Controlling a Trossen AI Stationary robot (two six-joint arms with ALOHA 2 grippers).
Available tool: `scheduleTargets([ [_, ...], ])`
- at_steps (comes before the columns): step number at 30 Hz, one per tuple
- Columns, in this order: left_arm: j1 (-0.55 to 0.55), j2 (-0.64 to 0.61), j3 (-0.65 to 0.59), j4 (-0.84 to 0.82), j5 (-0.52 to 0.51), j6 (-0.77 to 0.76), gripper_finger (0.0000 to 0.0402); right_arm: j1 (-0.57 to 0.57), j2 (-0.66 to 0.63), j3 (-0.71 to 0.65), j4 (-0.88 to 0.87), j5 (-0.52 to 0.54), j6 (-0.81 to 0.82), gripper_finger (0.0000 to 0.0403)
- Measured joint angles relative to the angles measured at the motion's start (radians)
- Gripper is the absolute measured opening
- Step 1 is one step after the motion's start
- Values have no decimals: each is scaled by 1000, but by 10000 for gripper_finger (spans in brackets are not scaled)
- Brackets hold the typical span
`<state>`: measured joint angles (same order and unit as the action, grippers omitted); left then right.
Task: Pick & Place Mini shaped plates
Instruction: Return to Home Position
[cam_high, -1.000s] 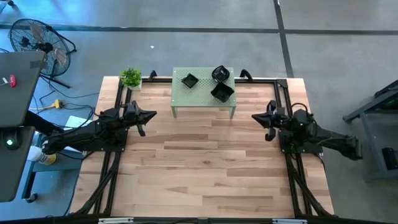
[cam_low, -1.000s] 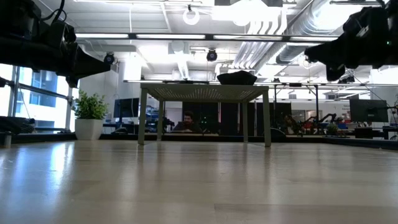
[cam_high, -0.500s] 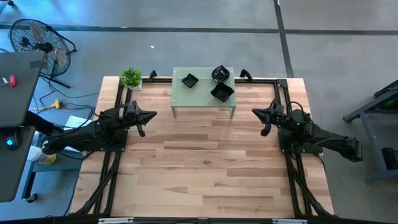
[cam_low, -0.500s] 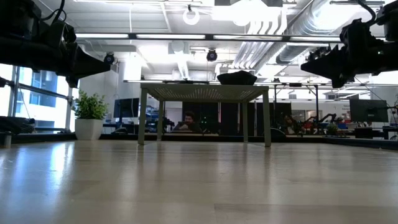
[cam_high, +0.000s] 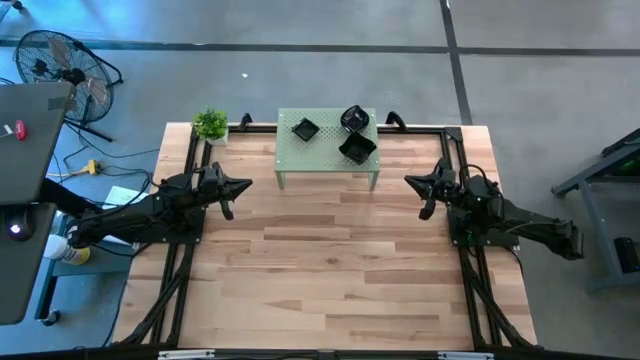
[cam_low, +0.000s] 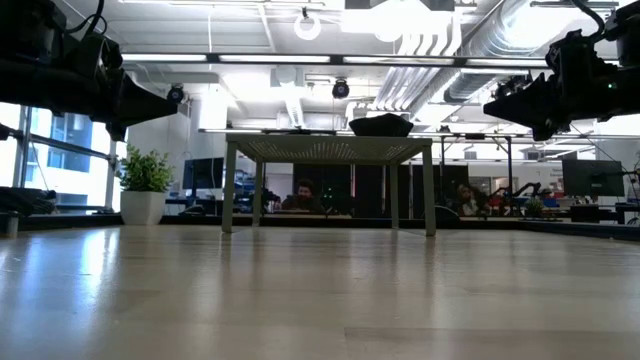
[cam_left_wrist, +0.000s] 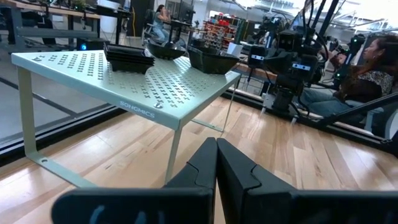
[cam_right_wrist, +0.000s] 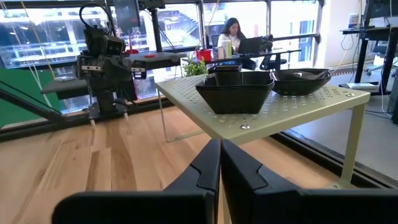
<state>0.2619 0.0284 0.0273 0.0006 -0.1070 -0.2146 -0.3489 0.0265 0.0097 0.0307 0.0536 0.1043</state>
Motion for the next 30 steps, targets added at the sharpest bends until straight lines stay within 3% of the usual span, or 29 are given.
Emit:
scheduleTargets([
  [30, 0, 0, 0, -1, -5, 0, 1, 0, 0, 0, -3, -1, 0, 9],
])
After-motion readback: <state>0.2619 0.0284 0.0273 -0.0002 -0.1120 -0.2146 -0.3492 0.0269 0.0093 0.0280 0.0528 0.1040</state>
